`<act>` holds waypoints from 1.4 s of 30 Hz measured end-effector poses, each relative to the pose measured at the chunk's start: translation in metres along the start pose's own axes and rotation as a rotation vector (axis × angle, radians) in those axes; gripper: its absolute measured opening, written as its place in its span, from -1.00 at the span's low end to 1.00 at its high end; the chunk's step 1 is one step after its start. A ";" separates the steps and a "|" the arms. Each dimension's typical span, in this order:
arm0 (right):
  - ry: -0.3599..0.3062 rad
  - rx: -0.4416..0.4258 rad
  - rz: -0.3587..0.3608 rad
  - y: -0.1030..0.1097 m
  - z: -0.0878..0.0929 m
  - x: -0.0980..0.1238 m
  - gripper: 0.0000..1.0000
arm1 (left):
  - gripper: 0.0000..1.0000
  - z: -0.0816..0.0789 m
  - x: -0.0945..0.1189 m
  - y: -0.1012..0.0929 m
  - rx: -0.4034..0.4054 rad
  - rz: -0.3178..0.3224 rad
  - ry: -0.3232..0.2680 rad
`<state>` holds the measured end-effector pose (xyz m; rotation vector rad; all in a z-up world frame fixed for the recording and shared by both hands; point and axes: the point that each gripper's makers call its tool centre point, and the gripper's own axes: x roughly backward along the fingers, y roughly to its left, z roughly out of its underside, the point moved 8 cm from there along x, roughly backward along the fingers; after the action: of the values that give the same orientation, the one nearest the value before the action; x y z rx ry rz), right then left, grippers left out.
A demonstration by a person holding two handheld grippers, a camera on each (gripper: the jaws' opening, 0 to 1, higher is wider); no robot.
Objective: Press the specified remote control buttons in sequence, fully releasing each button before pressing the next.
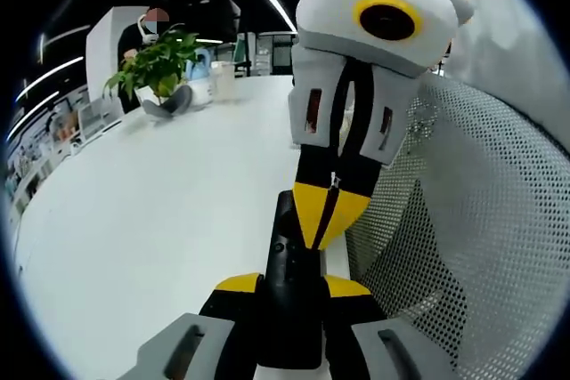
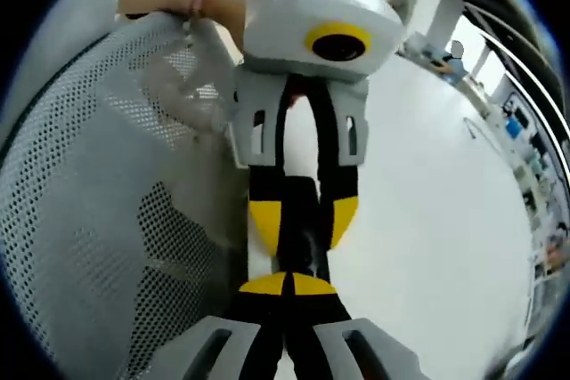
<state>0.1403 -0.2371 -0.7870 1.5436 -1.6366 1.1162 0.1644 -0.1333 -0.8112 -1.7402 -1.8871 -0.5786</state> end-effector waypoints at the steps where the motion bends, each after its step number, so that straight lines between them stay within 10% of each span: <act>1: 0.010 0.020 0.005 0.001 -0.001 0.000 -1.00 | -0.50 0.000 0.000 0.000 0.000 0.000 0.000; 14: 0.062 0.105 -0.014 0.000 -0.007 -0.004 -1.00 | -0.50 0.000 0.000 -0.001 -0.003 0.000 0.002; 20: 0.039 0.059 -0.024 -0.001 -0.005 -0.003 -1.00 | -0.50 -0.001 0.001 -0.001 -0.005 0.000 0.004; 28: -0.104 -0.247 -0.046 -0.004 0.007 0.002 -1.00 | -0.50 0.000 0.001 -0.001 -0.010 -0.004 0.002; 42: -0.051 -0.186 -0.011 -0.015 0.000 0.000 -1.00 | -0.50 0.000 0.001 -0.001 -0.007 -0.003 0.000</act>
<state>0.1551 -0.2367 -0.7851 1.4699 -1.7113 0.8980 0.1636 -0.1327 -0.8102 -1.7422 -1.8900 -0.5867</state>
